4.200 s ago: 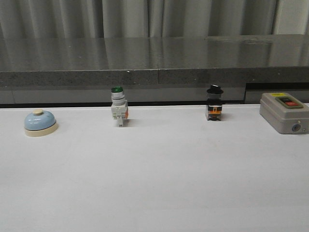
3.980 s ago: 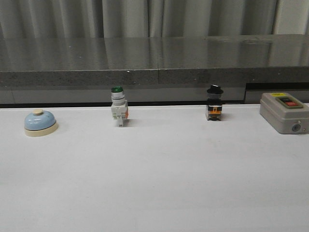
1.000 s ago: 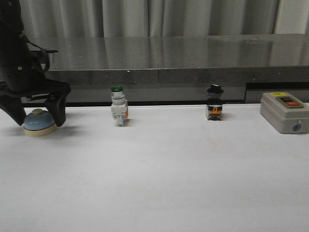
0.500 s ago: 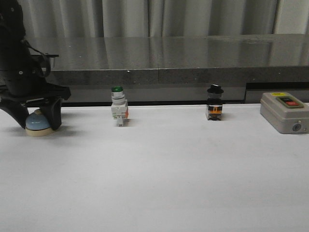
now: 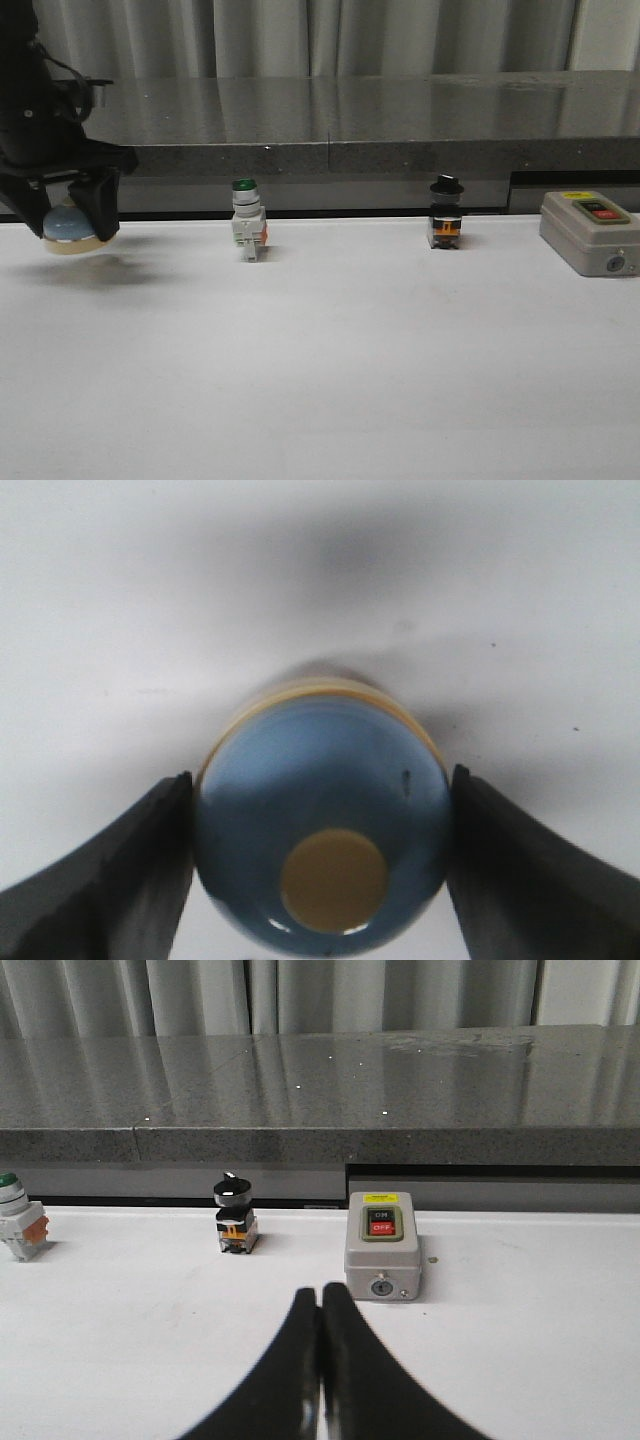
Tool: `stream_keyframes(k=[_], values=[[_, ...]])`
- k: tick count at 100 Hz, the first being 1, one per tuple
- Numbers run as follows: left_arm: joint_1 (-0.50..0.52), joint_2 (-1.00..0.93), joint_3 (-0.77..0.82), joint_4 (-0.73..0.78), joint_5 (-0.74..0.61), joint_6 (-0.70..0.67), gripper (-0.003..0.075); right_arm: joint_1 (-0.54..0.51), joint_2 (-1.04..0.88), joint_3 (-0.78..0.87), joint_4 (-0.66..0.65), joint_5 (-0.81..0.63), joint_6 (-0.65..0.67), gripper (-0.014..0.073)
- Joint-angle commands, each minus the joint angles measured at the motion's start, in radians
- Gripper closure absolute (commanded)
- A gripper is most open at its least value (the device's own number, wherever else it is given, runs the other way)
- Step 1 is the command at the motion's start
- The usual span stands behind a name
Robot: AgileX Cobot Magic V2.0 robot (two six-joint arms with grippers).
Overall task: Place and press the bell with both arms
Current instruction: 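Carry the bell with the left gripper toward the table center and lower it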
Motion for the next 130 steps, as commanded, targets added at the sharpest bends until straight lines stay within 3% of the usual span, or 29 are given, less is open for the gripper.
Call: stream_keyframes(k=[1, 26, 86, 130], values=[[-0.017, -0.102, -0.024, -0.003, -0.003, 0.000, 0.0490, -0.004, -0.019, -0.014, -0.007, -0.089, -0.004, 0.0653], [-0.117, -0.176, -0.005, -0.005, 0.031, 0.008, 0.0490, -0.004, -0.019, -0.014, -0.007, -0.089, -0.004, 0.0653], [-0.450, -0.186, 0.063, -0.009, -0.096, 0.025, 0.0490, -0.004, -0.019, -0.014, -0.007, -0.089, -0.004, 0.0653], [-0.550, -0.073, 0.063, -0.012, -0.125, 0.025, 0.0489, -0.004, -0.019, -0.014, -0.007, -0.089, -0.004, 0.0653]])
